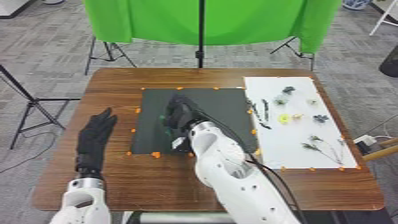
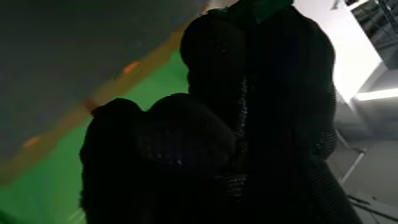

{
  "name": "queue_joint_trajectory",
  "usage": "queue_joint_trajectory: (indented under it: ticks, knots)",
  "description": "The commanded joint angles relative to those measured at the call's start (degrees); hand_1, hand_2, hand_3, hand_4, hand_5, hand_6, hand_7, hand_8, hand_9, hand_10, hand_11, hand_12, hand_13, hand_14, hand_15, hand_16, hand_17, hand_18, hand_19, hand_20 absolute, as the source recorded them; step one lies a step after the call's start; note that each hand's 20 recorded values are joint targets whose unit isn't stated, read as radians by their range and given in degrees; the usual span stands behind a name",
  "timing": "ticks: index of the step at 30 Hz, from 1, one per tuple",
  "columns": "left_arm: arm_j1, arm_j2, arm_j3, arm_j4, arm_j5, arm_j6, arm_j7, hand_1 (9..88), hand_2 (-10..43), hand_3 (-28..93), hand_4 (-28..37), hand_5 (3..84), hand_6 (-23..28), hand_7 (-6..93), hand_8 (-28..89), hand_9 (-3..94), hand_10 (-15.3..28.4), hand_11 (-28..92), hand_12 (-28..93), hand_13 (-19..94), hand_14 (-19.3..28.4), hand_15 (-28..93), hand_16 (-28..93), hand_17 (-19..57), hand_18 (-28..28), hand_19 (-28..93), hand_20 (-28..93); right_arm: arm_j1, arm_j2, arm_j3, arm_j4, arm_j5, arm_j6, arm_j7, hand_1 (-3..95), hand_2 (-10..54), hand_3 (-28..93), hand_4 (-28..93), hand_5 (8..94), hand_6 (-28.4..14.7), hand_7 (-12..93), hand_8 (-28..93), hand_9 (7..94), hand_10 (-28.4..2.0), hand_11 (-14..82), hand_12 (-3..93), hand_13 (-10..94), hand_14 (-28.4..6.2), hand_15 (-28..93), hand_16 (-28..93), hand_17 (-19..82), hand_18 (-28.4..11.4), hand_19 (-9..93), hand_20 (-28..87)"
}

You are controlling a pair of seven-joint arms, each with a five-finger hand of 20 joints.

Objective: Arrange flowers

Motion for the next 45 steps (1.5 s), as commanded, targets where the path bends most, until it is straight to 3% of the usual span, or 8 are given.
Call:
queue_joint_trajectory:
  ticks: [1, 12, 19, 22, 24, 30, 35, 45]
  knots:
    - [0.3, -0.92, 1.39, 0.06, 1.00, -1.11, -1.39, 17.3, 14.5, 67, -28.3, 44.6, 4.6, 7.0, -7, 44.9, 12.3, 11, 9, 33, 11.0, 10, -3, 11.3, 8.7, 3, 19, -1.3, -1.9, -1.3, 2.8, 0.1, 0.6, 0.6, 88.4, -9.5, -28, 65, 75.7, -3.1, 43, 18, 90.4, -12.1, 39.1, 29.6, 94, 0.2, 62, 19, 77, -2.7, 90, 36]
    - [1.2, -1.57, 1.67, -0.61, 1.42, -0.45, -1.92, 18.4, 6.3, 67, -28.3, 44.7, 5.0, 6.6, -7, 45.0, 12.4, 11, 9, 33, 11.6, 10, -3, 11.2, 8.9, 3, 19, -0.6, -1.8, -2.7, 4.2, 4.3, 2.0, 0.8, 84.8, -9.5, -28, 39, 74.6, -4.3, 41, 18, 88.7, -14.0, 38.4, 23.8, 94, -1.0, 56, 20, 77, -2.0, 86, 36]
    - [0.8, -1.61, 1.32, -0.27, 1.57, -1.60, -2.96, 19.0, 2.9, 68, -28.3, 44.4, 5.3, 6.3, -7, 44.7, 12.4, 11, 9, 33, 12.0, 10, -2, 11.0, 9.1, 3, 19, -0.6, -1.3, -1.8, 4.1, 3.5, 3.1, 0.3, 76.9, -9.5, -25, 39, 74.2, -4.7, 39, 16, 87.6, -14.3, 39.2, 22.8, 94, -1.6, 55, 21, 77, -2.2, 85, 36]
    - [0.9, -1.67, 1.10, -0.21, 1.64, -1.95, -3.11, 19.3, 2.3, 68, -28.3, 44.3, 5.3, 6.2, -7, 44.6, 12.4, 11, 10, 33, 12.2, 10, -2, 10.9, 9.1, 3, 19, -0.7, -1.0, -1.3, 4.0, 2.4, 3.3, -0.7, 49.8, -9.5, 47, -13, 74.1, -4.7, 39, 10, 87.3, -14.5, 39.5, 22.7, 94, -1.7, 55, 22, 77, -2.4, 84, 39]
    - [1.1, -1.83, 0.89, -0.29, 1.66, -2.08, -2.99, 19.4, 2.0, 68, -28.3, 44.3, 5.3, 6.2, -7, 44.6, 12.4, 11, 10, 34, 12.2, 10, -2, 10.8, 9.1, 3, 19, -0.8, -0.5, -1.1, 3.5, 1.2, 3.4, -1.6, 46.5, -9.5, 53, -17, 74.0, -4.7, 40, 5, 87.1, -14.5, 39.6, 22.7, 94, -1.8, 54, 22, 77, -2.7, 84, 39]
    - [2.1, -2.40, 0.14, -0.60, 1.37, -1.41, -2.24, 19.6, 1.8, 68, -28.3, 44.3, 5.3, 6.3, -7, 44.5, 12.3, 11, 10, 34, 12.4, 10, -2, 10.8, 9.1, 3, 19, -0.6, 5.2, -1.8, -2.8, 4.9, 2.7, -5.2, 38.9, -9.5, 59, -15, 73.7, -4.2, 41, -10, 85.9, -14.4, 39.7, 23.0, 94, -2.7, 53, 24, 74, -4.8, 87, 38]
    - [2.9, -2.54, -0.78, -0.90, 0.38, -0.49, -2.13, 19.7, 1.8, 67, -28.3, 44.4, 5.2, 6.5, -7, 44.8, 12.2, 11, 10, 34, 12.6, 10, -2, 10.8, 9.2, 3, 19, -0.8, 10.4, -0.4, -12.4, 28.4, -15.2, 3.0, 30.1, 1.3, 70, 1, 72.9, -3.8, 25, -3, 85.0, -15.1, 40.8, 24.2, 93, -4.1, 52, 30, 70, -7.9, 93, 38]
    - [2.7, -2.86, -0.88, -0.82, 0.51, -0.77, -2.38, 19.4, 1.9, 67, -28.3, 44.6, 5.2, 6.6, -7, 45.0, 12.2, 12, 11, 35, 12.9, 10, -2, 10.9, 9.3, 3, 19, -3.3, 14.0, 1.3, -15.4, 48.8, -33.9, 16.0, 23.0, 11.8, 76, 16, 50.1, -4.0, 10, -10, 87.8, -15.9, 46.2, 24.8, 94, -5.6, 62, 30, 72, -11.5, 93, 55]
